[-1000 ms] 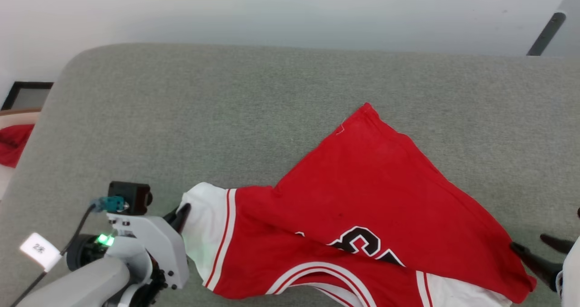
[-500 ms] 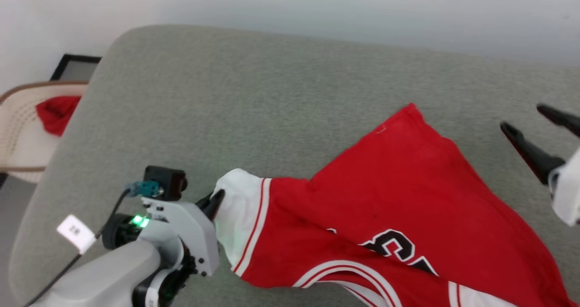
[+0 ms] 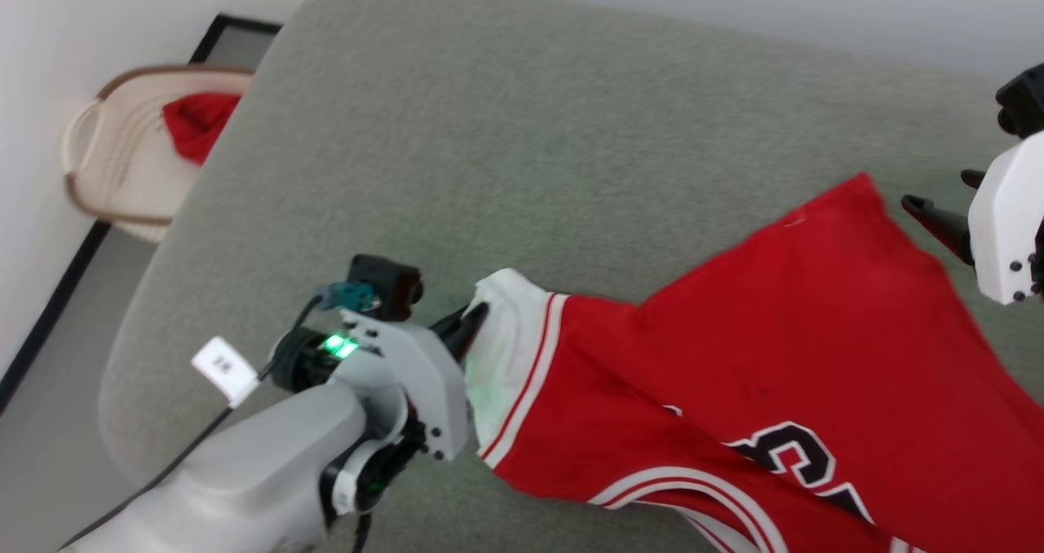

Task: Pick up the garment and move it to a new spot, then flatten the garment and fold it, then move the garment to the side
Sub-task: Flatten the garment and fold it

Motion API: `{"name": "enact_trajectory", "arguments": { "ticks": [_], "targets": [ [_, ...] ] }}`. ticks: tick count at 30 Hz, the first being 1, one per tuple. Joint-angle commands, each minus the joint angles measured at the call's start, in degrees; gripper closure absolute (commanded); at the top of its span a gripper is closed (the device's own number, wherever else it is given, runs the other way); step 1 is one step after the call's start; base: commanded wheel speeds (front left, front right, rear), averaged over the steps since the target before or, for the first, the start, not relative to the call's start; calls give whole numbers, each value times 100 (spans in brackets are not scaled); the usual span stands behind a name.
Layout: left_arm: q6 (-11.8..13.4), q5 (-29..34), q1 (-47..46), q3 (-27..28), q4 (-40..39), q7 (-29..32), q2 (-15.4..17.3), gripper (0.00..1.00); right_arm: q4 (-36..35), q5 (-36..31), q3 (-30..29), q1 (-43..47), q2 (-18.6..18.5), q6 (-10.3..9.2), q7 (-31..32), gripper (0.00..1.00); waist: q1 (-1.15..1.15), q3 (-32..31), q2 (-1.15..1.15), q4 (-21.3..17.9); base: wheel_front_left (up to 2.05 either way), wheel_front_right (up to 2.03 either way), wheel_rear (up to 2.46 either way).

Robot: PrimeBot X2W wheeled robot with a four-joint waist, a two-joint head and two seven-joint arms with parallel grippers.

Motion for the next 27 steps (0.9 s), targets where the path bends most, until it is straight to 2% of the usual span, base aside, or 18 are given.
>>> {"name": "enact_trajectory", "arguments": {
  "ticks": [1, 12, 13, 14, 15, 20, 27],
  "targets": [
    [-59, 41, -78, -10, 61, -3, -72, 100, 114, 63, 106, -120, -1, -4, 53, 0, 0, 281, 0, 316, 0, 0, 0],
    [-547, 183, -361, -64, 760, -59, -729, 100, 1347, 648, 1088, -768, 37, -4, 711, 0, 0, 619, 0, 741, 0, 0, 0],
    [-581, 187, -370, -66, 824, -62, -760, 100, 1520, 697, 1123, -751, 64, -5, 808, 48, 0, 629, 0, 758, 0, 0, 0],
    [-610, 186, -376, -65, 883, -70, -797, 100, 1653, 750, 1148, -741, 95, -6, 897, 88, 0, 641, 0, 774, 0, 0, 0],
    [-642, 183, -375, -67, 941, -79, -824, 100, 1789, 797, 1163, -750, 133, -7, 970, 100, 0, 644, 0, 783, 0, 0, 0],
    [-756, 143, -380, -69, 1187, -80, -876, 100, 2281, 859, 1155, -878, 318, -6, 1068, 100, 0, 622, 0, 772, 0, 0, 0],
    [-855, 67, -472, -49, 1322, 92, -745, 100, 2438, 914, 1027, -1242, 536, -5, 762, 100, 0, 468, 0, 592, 0, 0, 0]
  ]
}}
